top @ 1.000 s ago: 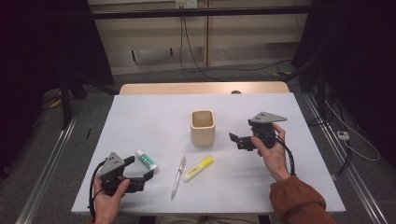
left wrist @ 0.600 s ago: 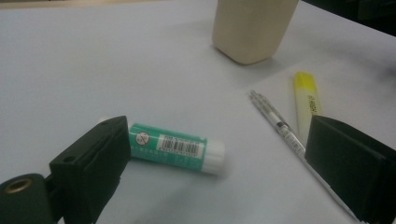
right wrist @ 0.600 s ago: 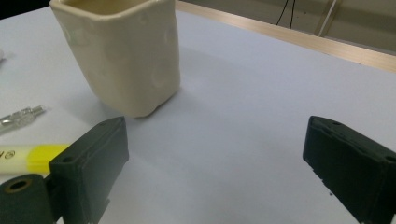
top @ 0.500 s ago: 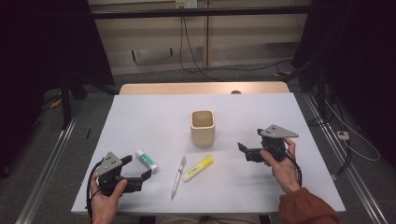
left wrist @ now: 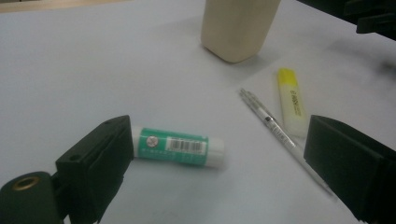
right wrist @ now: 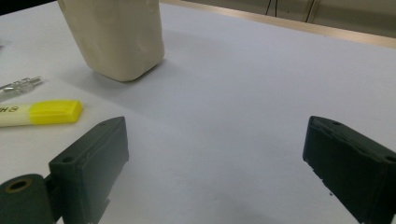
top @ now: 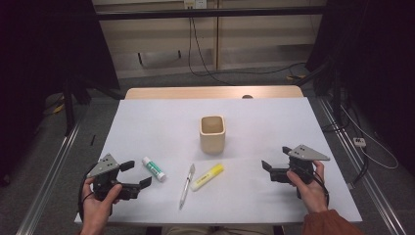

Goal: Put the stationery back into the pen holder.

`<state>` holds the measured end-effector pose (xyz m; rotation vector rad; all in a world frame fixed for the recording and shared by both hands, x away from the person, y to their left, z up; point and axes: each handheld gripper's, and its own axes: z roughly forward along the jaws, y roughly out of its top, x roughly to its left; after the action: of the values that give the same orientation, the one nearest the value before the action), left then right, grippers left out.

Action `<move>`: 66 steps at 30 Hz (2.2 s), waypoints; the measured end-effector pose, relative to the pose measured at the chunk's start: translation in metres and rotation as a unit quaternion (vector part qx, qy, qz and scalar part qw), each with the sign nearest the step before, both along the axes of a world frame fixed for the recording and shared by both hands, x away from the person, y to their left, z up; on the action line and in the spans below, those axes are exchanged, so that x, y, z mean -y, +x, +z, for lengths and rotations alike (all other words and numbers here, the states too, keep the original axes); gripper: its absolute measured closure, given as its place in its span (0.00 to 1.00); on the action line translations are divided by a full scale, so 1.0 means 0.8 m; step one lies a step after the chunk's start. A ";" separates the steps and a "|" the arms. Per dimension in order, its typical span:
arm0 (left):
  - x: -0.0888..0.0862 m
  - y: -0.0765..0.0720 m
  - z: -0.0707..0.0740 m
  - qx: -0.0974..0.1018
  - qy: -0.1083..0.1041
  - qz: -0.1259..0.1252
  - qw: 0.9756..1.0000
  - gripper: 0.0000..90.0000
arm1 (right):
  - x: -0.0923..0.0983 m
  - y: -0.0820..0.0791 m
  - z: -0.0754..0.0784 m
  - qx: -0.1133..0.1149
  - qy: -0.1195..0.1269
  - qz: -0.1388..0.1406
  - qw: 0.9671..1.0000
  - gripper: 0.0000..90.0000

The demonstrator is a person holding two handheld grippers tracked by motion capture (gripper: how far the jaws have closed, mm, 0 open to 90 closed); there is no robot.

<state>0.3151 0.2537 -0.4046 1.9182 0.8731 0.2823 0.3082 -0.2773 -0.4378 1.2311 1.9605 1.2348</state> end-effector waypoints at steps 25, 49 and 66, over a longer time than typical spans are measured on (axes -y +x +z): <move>-0.060 0.071 0.020 0.004 0.063 -0.121 0.991 0.09 | 0.001 -0.018 -0.008 -0.007 -0.018 0.020 1.000 0.08; -0.002 0.121 0.005 0.013 0.182 -0.295 0.938 0.07 | -0.003 -0.017 -0.009 -0.006 -0.025 0.028 0.999 0.08; 0.033 0.140 -0.007 0.037 0.278 -0.373 0.884 0.13 | -0.004 -0.016 -0.010 -0.007 -0.024 0.032 0.999 0.08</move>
<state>0.4274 0.2274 -0.4103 2.5965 -0.0738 0.1350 0.2954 -0.2744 -0.4458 1.1647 2.0409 1.2067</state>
